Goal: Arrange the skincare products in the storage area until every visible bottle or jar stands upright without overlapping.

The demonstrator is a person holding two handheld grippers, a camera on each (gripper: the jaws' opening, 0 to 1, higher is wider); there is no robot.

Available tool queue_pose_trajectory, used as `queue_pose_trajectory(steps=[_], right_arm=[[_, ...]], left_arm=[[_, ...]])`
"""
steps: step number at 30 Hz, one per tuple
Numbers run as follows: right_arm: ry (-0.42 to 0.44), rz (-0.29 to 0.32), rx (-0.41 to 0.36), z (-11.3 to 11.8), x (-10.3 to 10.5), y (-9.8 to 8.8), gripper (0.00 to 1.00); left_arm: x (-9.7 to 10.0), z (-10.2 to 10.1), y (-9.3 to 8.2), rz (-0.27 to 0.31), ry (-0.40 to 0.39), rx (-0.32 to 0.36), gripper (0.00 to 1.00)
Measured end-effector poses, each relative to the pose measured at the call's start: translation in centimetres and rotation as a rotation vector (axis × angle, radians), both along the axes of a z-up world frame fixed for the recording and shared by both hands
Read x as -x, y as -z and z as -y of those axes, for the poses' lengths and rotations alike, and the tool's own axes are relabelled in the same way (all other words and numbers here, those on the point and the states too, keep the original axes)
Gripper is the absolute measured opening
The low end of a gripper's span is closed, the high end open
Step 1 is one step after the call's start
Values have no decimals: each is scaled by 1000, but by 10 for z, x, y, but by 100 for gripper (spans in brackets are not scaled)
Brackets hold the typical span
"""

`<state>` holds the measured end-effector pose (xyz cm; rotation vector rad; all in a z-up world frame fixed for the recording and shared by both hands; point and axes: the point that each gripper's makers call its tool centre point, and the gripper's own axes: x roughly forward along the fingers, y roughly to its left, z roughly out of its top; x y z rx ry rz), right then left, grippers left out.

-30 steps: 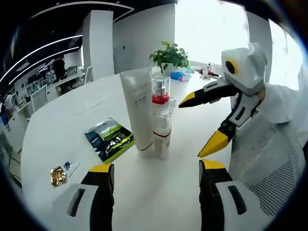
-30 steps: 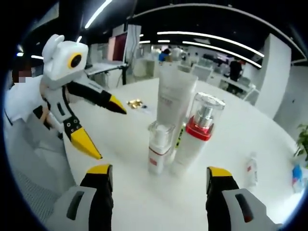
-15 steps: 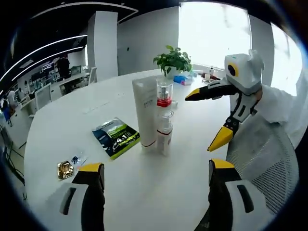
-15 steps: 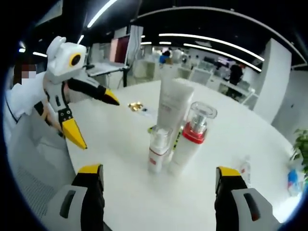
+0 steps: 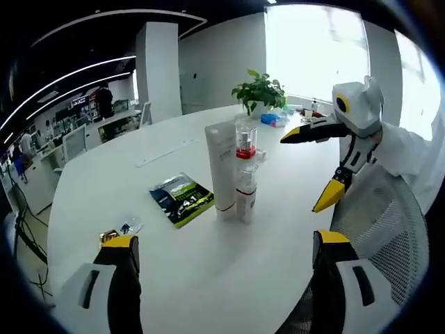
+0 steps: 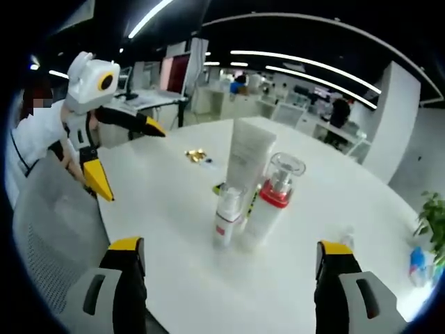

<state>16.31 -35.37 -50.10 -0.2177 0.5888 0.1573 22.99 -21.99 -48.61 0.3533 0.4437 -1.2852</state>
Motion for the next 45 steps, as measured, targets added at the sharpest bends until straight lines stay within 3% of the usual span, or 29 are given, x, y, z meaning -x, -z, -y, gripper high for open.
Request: queue_pose_trajectory(steps=[12,18,22,45], right_arm=[[-2,-14,-13,-6,7,0,100],[-16,-7,-13,-10,8,-2,100],[-18,-1,-11,-9,8,-3,100],[10,-49,10,20,4,6,100]], left_arm=[[0,-22,-6,-20,-48,26,99],[-1,-31,6,-49,-77,9,99],[-1,-32,5,-53,-86,27,99],[-15,-36,14,-63,-144,30,99]])
